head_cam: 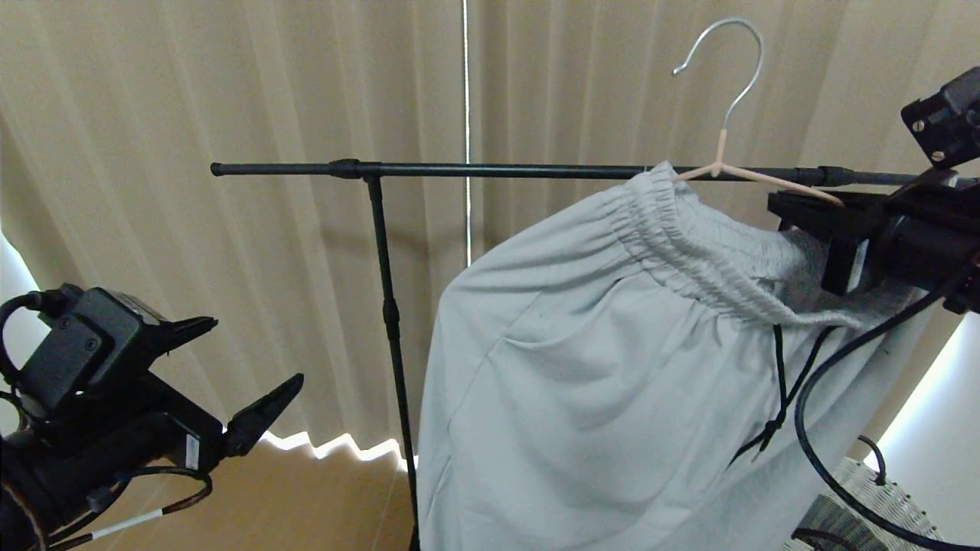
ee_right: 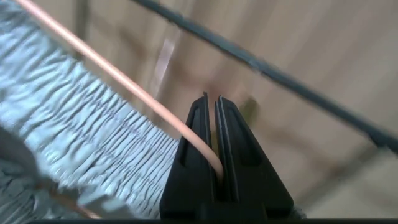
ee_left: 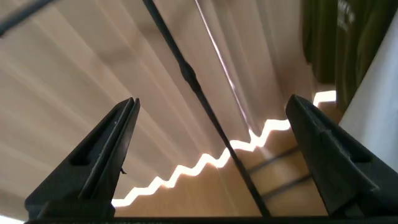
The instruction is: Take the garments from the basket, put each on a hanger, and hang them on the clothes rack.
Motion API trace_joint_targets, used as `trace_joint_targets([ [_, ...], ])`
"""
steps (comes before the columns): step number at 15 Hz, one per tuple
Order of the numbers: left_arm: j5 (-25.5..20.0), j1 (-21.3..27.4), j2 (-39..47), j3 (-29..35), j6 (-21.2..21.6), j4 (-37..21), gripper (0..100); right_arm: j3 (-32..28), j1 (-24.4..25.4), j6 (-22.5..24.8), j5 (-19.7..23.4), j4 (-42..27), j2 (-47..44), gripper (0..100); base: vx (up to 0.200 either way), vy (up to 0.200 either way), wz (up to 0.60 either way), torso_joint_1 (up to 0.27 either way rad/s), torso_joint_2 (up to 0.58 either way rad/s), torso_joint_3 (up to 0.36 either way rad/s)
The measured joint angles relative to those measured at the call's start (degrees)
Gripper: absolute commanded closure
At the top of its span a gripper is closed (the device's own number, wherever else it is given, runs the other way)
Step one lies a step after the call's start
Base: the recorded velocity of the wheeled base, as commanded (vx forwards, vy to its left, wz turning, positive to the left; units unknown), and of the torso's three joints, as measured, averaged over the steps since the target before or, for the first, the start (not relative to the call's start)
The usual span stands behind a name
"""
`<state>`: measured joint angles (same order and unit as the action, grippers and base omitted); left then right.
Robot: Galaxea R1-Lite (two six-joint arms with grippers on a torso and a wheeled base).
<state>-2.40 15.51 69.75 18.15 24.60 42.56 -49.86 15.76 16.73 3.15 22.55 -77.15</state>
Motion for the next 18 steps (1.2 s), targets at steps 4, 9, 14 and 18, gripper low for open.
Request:
trace_joint_targets([
  [4,-1.5,-0.3,-5.6,-2.7,-2.0,0.1,0,0.4,-14.2,1.5,-0.1,-18.3,9.7,100,0.0,0.0,0.0,0.0,0.0,0.0],
  [9,-2.9,-0.2,-10.2,-5.1,-7.9,0.0,0,1.2,-31.5,8.0,-1.1,-25.0,16.2,100,0.0,0.0,0.0,0.0,0.0,0.0],
  [14,-3.2,-0.5,-11.4,-5.1,-7.9,0.0,0,2.6,-36.3,10.4,-9.5,-25.2,17.7,100,0.0,0.0,0.0,0.0,0.0,0.0],
  [18,-3.1,-0.9,-11.4,-4.9,-8.0,0.0,0,3.7,-36.4,11.3,-11.5,-24.2,16.9,100,0.05,0.0,0.0,0.001,0.0,0.001],
])
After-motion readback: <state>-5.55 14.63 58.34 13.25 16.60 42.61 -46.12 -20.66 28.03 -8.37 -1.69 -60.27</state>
